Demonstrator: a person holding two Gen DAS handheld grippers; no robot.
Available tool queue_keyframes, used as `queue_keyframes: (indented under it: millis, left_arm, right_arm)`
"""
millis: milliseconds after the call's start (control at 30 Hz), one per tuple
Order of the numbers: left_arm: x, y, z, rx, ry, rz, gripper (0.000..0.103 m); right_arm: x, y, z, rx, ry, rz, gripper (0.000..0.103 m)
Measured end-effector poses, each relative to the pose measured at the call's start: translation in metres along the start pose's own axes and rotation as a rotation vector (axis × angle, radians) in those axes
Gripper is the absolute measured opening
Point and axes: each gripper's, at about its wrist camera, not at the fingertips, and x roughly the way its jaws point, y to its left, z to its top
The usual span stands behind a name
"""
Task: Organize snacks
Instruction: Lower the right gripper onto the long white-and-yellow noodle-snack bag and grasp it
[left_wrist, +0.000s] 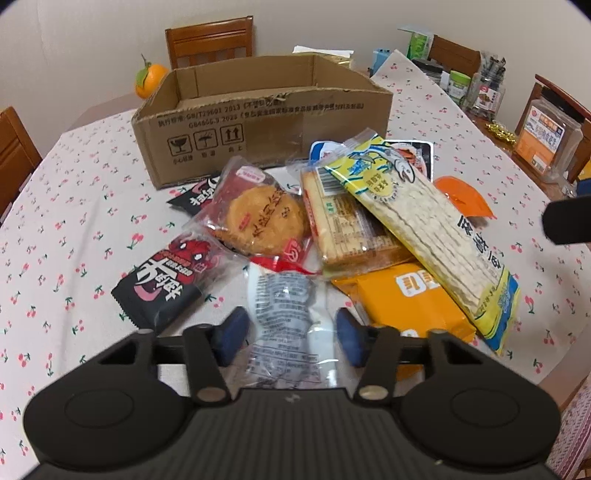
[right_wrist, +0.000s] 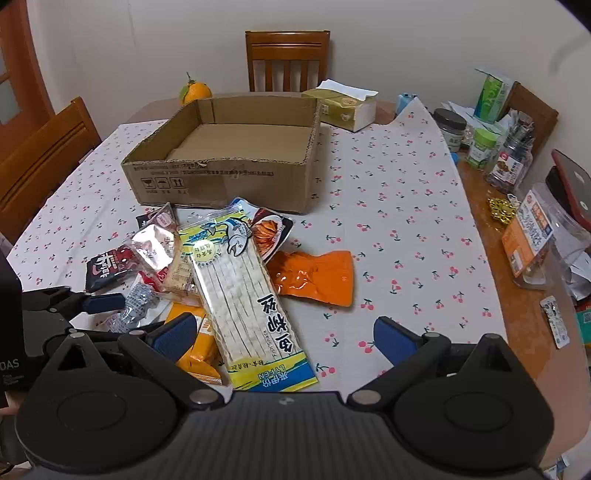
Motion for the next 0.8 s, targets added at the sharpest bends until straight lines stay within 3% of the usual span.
queue_keyframes:
  millis: [233,500,667,733,800]
  left_arm:
    - [-0.009,0.013,-0.006,-0.061,0.023,0.001,0.05]
    - [-0.014,0.02,-0.012,-0.087,0.024,0.021,0.05]
    - [-0.014,0.019,-0.011,-0.086,0.026,0.022,0.05]
    - [-0.013,0.02,-0.012,-0.084,0.028,0.022,0.05]
    - [-0.013,0.019,-0.011,-0.082,0.03,0.024,0.05]
  right_arm:
    - [0.026,0.004,0.0,-0.103,-0.004,0.092,0.103]
    - [0.069,0.016,0.006,-0.302,0.021,0.173,0.091]
    - [0.085,0.012,0.008,-0.279,0.059,0.248,0.08]
    - [0.085,0.009,0.01,-0.24,0.065,0.257,0.069]
    - [0.082,0.008,0.01,-0.225,0.066,0.233,0.066]
